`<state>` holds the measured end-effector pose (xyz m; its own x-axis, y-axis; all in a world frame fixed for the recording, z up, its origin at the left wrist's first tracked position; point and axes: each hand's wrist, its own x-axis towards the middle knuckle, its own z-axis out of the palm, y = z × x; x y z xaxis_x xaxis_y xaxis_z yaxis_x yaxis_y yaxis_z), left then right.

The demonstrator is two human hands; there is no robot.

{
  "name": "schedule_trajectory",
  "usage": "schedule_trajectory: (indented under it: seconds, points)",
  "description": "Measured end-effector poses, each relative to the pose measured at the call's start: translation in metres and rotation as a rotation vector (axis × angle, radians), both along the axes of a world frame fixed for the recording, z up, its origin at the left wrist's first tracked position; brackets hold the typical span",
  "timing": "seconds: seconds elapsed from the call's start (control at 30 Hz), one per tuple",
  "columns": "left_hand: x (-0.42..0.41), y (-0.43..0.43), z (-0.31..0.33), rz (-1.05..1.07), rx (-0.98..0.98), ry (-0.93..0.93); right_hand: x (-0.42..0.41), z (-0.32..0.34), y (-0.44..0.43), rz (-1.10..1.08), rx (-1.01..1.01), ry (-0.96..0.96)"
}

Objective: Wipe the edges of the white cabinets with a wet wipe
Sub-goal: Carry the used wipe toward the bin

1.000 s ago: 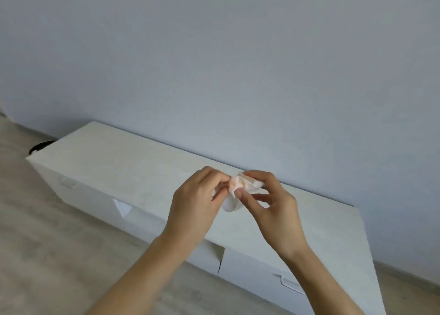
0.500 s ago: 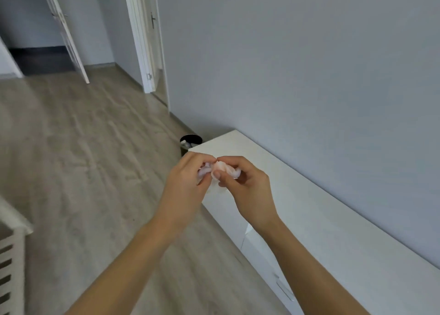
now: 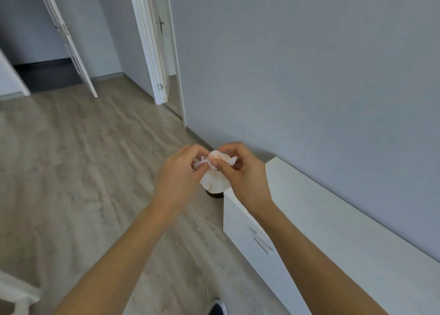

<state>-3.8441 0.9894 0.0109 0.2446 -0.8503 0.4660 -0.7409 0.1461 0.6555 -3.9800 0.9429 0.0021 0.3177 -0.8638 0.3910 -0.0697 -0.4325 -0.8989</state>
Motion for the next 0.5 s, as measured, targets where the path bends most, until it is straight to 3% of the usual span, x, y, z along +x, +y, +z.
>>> schedule_trajectory:
  seconds: [0.33, 0.5]
  points:
    - [0.153, -0.254, -0.002, -0.106, 0.098, 0.245, 0.154, 0.000, -0.243, 0.030, -0.123, 0.184]
    - [0.214, -0.376, -0.035, -0.244, 0.232, 0.321, 0.207, -0.033, -0.352, 0.005, -0.054, 0.328]
